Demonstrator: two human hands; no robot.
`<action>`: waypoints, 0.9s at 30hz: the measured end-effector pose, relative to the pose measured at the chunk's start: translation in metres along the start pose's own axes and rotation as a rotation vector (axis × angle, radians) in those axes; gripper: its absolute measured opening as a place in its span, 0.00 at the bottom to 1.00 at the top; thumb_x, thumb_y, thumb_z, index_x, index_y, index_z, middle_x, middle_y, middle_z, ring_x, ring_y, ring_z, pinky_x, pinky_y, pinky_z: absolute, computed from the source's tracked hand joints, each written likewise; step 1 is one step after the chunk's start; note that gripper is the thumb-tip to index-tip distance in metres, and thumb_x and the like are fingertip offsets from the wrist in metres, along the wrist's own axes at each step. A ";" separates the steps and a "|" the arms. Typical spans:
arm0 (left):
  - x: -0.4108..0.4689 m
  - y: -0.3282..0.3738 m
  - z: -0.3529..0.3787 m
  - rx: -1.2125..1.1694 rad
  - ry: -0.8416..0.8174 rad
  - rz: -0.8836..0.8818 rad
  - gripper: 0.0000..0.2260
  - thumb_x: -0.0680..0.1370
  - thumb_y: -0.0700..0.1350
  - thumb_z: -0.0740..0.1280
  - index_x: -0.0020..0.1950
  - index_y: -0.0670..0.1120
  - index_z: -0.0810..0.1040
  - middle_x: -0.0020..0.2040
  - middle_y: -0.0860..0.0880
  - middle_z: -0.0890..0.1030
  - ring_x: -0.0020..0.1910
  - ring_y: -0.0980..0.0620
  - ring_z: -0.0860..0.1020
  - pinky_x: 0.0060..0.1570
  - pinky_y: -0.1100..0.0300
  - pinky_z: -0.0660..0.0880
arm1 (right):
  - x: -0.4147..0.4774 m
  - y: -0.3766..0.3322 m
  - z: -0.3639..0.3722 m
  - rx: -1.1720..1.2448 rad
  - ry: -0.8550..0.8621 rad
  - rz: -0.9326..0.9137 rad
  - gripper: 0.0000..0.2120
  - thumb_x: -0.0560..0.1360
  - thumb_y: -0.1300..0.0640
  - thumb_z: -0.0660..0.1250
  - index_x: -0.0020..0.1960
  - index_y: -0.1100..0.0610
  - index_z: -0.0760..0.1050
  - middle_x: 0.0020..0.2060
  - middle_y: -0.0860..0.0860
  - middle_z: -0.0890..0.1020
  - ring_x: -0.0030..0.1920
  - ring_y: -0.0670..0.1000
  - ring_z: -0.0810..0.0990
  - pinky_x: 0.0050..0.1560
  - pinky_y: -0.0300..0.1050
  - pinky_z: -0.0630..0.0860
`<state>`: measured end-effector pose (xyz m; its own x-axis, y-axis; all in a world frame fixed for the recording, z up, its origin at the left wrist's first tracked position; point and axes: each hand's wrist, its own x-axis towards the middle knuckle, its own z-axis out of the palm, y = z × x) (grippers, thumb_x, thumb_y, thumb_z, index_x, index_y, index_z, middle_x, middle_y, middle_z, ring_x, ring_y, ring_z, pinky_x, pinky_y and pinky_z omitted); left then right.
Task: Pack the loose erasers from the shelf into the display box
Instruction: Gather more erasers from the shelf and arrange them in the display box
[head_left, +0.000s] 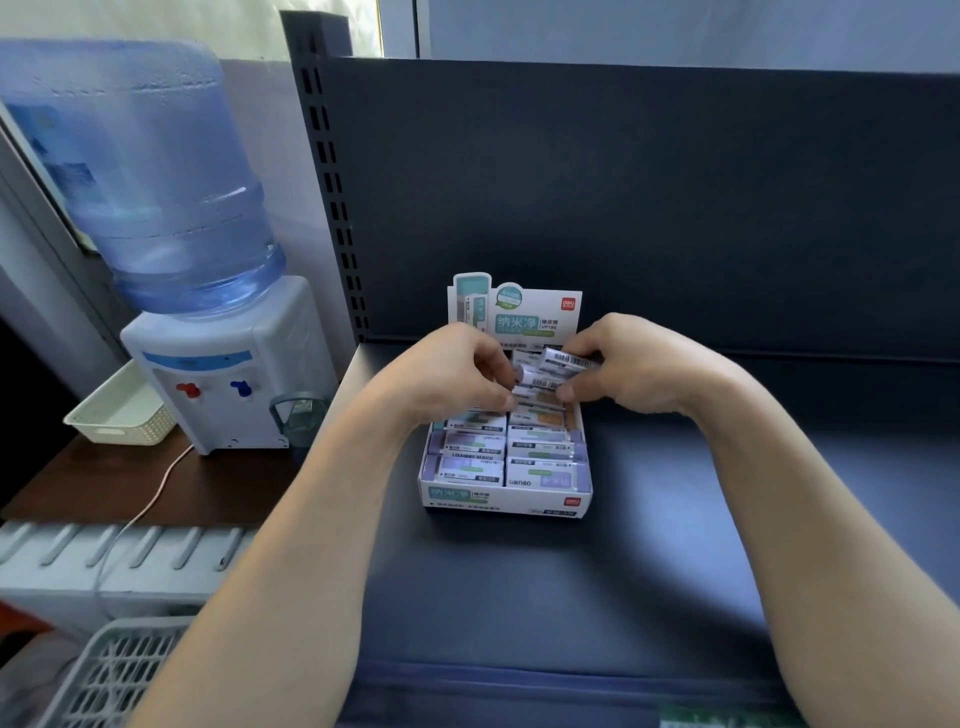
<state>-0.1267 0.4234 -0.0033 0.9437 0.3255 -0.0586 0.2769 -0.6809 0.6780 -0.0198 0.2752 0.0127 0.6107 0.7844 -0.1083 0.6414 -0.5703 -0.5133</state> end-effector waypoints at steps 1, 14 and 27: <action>0.000 0.001 0.000 -0.001 -0.005 -0.001 0.04 0.70 0.41 0.74 0.40 0.49 0.82 0.40 0.53 0.81 0.39 0.57 0.78 0.40 0.66 0.74 | 0.000 0.002 -0.001 0.007 0.004 0.001 0.03 0.70 0.57 0.73 0.41 0.50 0.80 0.37 0.45 0.82 0.38 0.45 0.77 0.41 0.40 0.72; 0.004 0.010 0.007 0.148 0.017 -0.006 0.03 0.69 0.41 0.75 0.38 0.48 0.84 0.38 0.53 0.83 0.39 0.56 0.79 0.37 0.65 0.73 | 0.007 0.006 0.003 0.065 0.014 0.070 0.04 0.68 0.59 0.75 0.41 0.55 0.81 0.30 0.50 0.80 0.31 0.48 0.76 0.38 0.43 0.74; 0.001 0.003 0.006 0.047 0.134 0.037 0.05 0.74 0.40 0.70 0.46 0.47 0.85 0.44 0.53 0.82 0.45 0.56 0.78 0.48 0.62 0.75 | 0.004 0.006 -0.002 0.172 0.044 0.089 0.07 0.69 0.62 0.74 0.35 0.52 0.79 0.25 0.46 0.78 0.25 0.43 0.73 0.26 0.31 0.69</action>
<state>-0.1235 0.4178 -0.0062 0.9218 0.3820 0.0662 0.2536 -0.7233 0.6423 -0.0125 0.2747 0.0114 0.6839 0.7189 -0.1246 0.4970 -0.5840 -0.6418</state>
